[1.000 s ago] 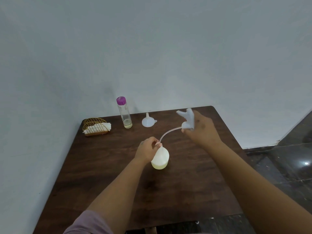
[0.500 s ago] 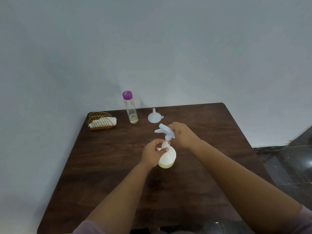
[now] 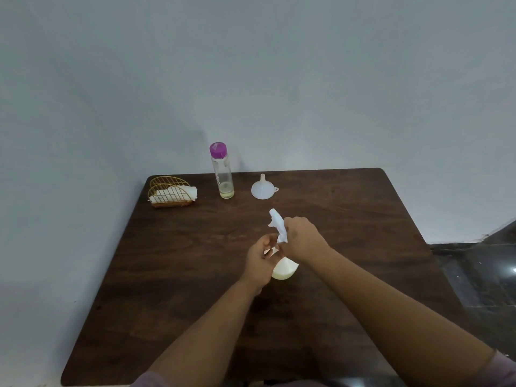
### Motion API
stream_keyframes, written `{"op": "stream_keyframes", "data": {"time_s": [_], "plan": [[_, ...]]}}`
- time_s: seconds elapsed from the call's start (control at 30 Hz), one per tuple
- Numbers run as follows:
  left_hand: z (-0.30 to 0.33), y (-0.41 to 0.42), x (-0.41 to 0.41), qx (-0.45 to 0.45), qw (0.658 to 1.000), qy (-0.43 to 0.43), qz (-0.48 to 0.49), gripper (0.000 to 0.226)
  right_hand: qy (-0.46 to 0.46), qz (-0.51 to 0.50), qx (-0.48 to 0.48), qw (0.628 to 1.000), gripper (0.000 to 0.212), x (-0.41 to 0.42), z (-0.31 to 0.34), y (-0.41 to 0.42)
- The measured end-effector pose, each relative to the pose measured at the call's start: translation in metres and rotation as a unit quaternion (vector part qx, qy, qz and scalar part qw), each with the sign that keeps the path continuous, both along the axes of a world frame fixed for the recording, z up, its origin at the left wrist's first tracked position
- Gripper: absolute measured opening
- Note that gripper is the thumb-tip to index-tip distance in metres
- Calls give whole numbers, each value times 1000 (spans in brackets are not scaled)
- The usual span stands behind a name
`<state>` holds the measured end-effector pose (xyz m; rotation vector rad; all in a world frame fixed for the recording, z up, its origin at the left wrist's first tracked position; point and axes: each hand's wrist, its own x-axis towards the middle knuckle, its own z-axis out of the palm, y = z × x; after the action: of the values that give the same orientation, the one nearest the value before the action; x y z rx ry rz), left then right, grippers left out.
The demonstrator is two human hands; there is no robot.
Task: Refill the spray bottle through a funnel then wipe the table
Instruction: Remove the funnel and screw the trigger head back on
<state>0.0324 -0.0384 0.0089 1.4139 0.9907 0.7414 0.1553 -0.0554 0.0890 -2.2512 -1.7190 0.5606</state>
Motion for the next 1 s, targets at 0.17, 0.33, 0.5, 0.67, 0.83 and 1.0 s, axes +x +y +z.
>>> {"op": "stream_keyframes", "data": {"time_s": [0.17, 0.33, 0.5, 0.67, 0.83, 1.0], "plan": [[0, 4, -4, 73, 997, 40, -2, 39, -2, -41, 43, 998, 24, -8, -6, -9], [0, 8, -11, 121, 989, 83, -23, 42, 33, -87, 39, 995, 25, -14, -10, -15], [6, 13, -9, 108, 988, 98, -58, 19, 179, -71, 12, 981, 92, -7, -9, -22], [0, 16, -8, 130, 983, 118, -59, 34, -139, 215, 72, 964, 82, 20, 23, -19], [-4, 17, -7, 125, 977, 159, -63, 42, -304, 294, 69, 904, 40, 16, 41, -4], [-9, 18, -5, 113, 978, 165, -64, 40, -353, 242, 114, 896, 19, 18, 56, 6]]}}
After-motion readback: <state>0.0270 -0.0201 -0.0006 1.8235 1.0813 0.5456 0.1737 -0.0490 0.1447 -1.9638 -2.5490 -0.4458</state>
